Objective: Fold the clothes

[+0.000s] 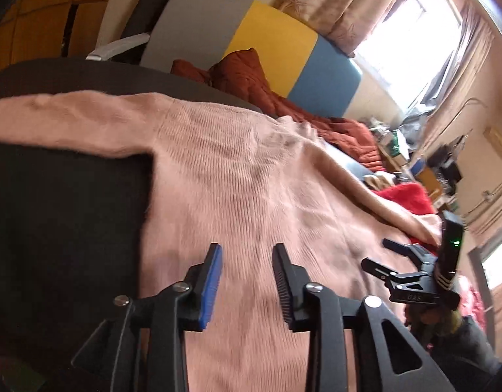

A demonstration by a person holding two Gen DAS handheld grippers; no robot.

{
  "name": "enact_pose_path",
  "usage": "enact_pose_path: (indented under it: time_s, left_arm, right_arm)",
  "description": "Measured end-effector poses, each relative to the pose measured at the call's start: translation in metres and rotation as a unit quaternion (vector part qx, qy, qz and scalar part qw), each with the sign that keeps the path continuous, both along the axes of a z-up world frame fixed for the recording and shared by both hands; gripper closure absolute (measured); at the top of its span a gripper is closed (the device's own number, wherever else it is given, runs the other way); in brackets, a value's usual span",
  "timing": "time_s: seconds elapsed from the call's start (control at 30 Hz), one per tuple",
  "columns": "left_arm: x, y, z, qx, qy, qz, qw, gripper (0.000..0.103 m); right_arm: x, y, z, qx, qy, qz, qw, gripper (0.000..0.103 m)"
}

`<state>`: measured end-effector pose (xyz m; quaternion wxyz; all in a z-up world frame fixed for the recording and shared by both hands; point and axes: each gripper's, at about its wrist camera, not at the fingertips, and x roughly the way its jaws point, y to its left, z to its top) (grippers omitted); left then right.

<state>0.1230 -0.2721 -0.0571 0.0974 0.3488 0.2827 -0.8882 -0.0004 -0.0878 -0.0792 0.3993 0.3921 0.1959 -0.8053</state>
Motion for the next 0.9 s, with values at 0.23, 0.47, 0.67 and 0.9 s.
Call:
enact_pose_path:
  time_s: [0.23,0.47,0.67,0.9]
  left_arm:
    - [-0.038,-0.033,-0.041,-0.018,-0.059,0.045,0.9971,0.068]
    - [-0.024,-0.073,-0.049,-0.021,-0.07,0.081,0.9941,0.101]
    - [-0.003,-0.094,-0.049,-0.04,-0.09,0.121,0.9878,0.101]
    - [0.009,-0.105,-0.036,-0.019,-0.117,0.148,0.9819,0.086]
  right_arm:
    - [-0.037,-0.024,-0.016,0.01,0.001,-0.041,0.999,0.0]
    - [-0.033,-0.052,-0.018,-0.014,-0.028,-0.05,0.998,0.0]
    - [-0.007,-0.078,-0.017,-0.025,-0.036,-0.013,0.999,0.0]
    - [0.024,-0.094,-0.015,-0.059,-0.057,0.06,0.995,0.0]
